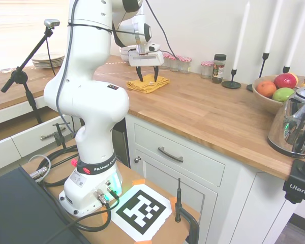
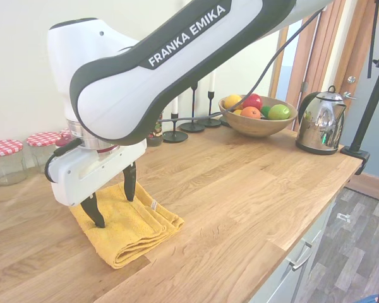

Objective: Wipe the counter

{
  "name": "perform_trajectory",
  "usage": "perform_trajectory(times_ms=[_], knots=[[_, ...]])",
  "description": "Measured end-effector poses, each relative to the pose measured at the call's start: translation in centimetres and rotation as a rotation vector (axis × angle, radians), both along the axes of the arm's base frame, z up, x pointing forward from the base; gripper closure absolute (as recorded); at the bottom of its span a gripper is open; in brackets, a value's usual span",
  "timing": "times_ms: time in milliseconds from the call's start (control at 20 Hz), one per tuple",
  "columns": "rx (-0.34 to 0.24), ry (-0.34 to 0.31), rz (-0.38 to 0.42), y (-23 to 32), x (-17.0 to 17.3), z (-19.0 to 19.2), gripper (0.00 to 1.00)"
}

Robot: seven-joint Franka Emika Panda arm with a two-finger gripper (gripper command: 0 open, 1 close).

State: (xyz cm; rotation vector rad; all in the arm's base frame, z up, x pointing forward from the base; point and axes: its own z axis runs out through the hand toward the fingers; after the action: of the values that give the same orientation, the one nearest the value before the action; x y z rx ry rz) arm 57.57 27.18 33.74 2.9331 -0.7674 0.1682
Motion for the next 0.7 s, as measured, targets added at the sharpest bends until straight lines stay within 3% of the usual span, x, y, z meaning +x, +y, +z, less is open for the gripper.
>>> perform_trajectory(times_ms=[700], knots=[[0.038, 0.009, -0.078, -3.9, 1.7, -0.3, 1.00]])
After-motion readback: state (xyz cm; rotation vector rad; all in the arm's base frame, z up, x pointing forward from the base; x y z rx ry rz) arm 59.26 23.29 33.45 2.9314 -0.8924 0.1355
